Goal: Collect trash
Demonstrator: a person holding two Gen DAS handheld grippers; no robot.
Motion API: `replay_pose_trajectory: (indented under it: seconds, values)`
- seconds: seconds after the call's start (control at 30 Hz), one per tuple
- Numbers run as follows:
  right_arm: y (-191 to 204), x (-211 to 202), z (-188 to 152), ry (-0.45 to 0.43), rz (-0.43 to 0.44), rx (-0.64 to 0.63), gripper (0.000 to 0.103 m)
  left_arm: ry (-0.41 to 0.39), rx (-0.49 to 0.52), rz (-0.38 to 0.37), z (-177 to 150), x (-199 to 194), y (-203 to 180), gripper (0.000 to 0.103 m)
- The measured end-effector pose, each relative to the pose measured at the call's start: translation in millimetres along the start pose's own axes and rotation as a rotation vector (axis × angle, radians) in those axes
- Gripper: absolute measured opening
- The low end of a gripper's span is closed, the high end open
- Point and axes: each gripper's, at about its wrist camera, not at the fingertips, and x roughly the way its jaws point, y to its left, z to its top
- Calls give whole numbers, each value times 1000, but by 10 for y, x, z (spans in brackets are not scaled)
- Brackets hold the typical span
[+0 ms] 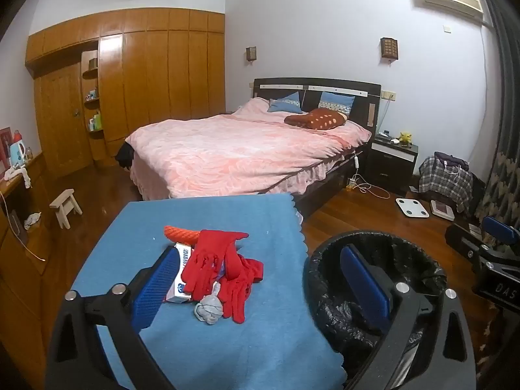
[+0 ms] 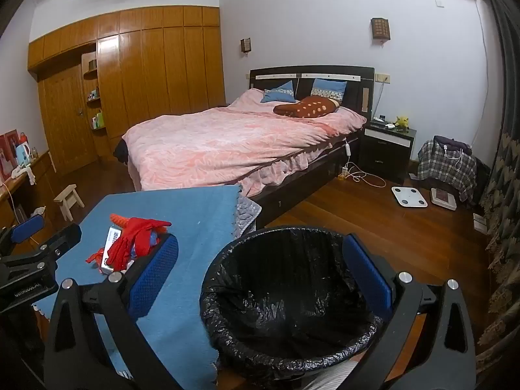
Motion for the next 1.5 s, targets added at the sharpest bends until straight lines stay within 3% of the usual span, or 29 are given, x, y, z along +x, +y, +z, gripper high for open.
replay_pose_trajectory:
  seconds: [1.5]
  values:
    - [-2,-1,4,-1,0,2,98,-3,2,6,33,-53,50,97]
